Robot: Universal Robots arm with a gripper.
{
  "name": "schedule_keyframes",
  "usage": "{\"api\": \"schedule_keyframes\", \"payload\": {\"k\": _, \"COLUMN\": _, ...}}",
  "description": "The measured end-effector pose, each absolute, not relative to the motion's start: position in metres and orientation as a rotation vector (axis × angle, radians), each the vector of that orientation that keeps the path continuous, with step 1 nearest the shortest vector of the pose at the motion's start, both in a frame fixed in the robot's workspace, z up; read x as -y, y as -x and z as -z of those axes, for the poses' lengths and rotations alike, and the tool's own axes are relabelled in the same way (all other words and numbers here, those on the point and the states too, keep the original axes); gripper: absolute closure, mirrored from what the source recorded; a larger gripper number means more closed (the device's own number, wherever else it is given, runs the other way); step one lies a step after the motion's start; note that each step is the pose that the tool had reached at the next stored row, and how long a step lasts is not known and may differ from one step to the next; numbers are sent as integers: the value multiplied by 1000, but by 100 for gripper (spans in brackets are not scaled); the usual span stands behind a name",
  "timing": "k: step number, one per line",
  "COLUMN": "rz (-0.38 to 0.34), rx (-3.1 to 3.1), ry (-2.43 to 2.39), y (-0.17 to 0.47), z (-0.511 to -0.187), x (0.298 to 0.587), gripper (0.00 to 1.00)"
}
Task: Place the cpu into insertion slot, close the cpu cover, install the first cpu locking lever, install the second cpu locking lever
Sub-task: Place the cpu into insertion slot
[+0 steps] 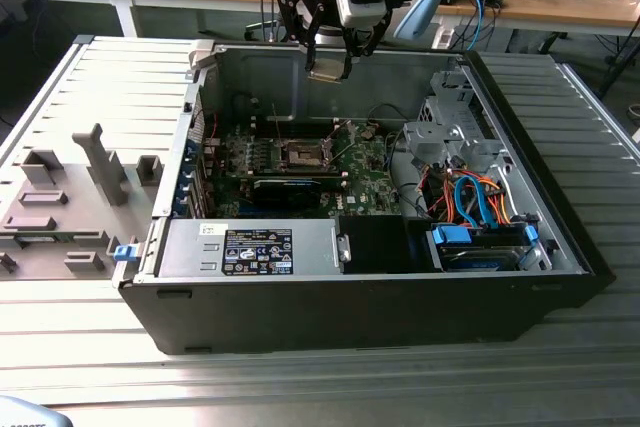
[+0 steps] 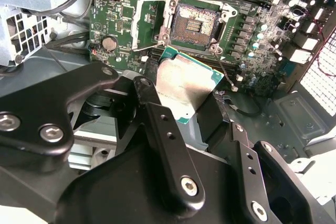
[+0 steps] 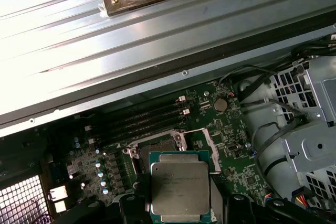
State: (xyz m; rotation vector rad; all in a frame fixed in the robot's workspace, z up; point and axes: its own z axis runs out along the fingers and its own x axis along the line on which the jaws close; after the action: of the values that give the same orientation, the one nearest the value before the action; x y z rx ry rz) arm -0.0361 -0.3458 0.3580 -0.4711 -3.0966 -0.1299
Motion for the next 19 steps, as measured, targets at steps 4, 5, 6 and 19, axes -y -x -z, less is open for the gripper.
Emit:
{"api": "schedule_keyframes", "payload": {"k": 4, "rz": 130, "rx": 3096, "ry": 473, "y": 36, "z": -358, "x": 346, "gripper": 46}}
{"api": "schedule_keyframes", "payload": {"k": 5, "rz": 130, "rx": 3096, "ry": 474, "y": 36, "z": -358, "x": 346, "gripper": 46}}
{"api": "schedule_keyframes", "payload": {"k": 6, "rz": 130, "rx": 3096, "ry": 475, "y": 36, "z": -358, "x": 346, "gripper": 46}}
{"api": "schedule_keyframes", "payload": {"k": 19, "rz": 130, "rx": 3094, "ry": 493, "y": 36, "z": -358, "x": 346, "gripper": 46}}
